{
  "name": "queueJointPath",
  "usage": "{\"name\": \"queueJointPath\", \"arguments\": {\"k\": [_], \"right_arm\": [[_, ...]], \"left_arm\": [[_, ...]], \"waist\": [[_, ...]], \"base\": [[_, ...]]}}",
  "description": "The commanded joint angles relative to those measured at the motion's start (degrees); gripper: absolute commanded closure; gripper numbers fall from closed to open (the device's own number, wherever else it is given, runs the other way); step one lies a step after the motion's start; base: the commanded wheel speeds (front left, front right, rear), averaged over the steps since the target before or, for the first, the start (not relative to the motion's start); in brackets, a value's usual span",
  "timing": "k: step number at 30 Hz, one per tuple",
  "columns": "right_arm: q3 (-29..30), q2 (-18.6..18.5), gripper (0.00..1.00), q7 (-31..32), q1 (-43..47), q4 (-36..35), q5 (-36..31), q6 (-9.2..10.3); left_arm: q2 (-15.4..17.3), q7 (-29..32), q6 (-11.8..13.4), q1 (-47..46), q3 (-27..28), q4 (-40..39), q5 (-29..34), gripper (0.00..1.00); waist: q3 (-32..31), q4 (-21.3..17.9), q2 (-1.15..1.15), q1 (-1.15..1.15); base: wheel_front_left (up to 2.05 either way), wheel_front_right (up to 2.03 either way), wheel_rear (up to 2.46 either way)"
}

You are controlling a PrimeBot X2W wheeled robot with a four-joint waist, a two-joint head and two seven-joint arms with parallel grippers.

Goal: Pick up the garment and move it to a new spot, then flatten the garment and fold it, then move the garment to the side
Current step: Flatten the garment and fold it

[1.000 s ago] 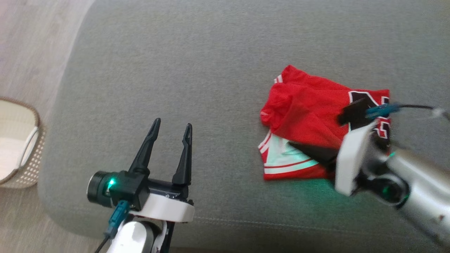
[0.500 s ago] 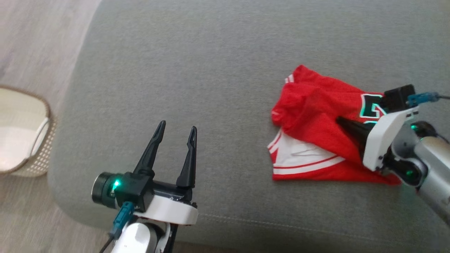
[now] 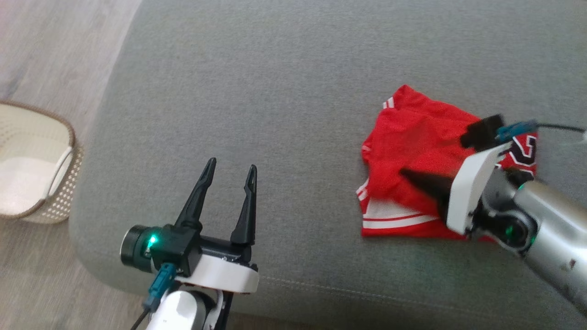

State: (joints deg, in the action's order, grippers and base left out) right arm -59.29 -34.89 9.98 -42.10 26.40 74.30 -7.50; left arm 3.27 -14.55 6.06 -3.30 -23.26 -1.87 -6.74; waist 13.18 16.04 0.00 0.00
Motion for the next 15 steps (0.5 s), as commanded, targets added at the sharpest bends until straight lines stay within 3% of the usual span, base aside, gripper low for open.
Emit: {"name": "queueJointPath", "arguments": {"k": [1,7,10,14,15], "right_arm": [[-0.3,-1.7,1.00,0.6,2.0,-2.6,1.2,0.01],[-2.0,-5.8,1.00,4.1,3.5,-11.4,5.4,0.01],[0.2,-8.7,1.00,-0.8,3.0,-13.7,3.8,0.01],[4.2,-11.2,1.00,-13.4,4.0,-12.5,-3.1,0.01],[5.5,-11.2,0.68,-16.9,4.7,-11.4,-5.1,0.01]], "left_arm": [[-0.3,-0.4,0.2,-1.2,1.8,-2.1,-0.1,0.00],[-0.3,-0.4,-0.1,-1.0,2.1,-2.1,0.3,0.00],[-0.3,-0.4,-0.2,-0.7,2.2,-2.1,0.4,0.00],[-0.3,-0.4,0.1,0.2,2.9,-2.2,0.3,0.00],[-0.3,-0.4,0.3,0.6,3.3,-2.2,0.2,0.00]], "waist": [[-0.4,-0.7,0.00,0.00],[-1.4,-2.3,0.00,0.00],[-1.9,-2.7,0.00,0.00],[-3.3,-2.9,0.00,0.00],[-3.7,-3.2,0.00,0.00]], "base": [[0.00,0.00,0.00],[0.00,0.00,0.00],[0.00,0.00,0.00],[0.00,0.00,0.00],[0.00,0.00,0.00]]}}
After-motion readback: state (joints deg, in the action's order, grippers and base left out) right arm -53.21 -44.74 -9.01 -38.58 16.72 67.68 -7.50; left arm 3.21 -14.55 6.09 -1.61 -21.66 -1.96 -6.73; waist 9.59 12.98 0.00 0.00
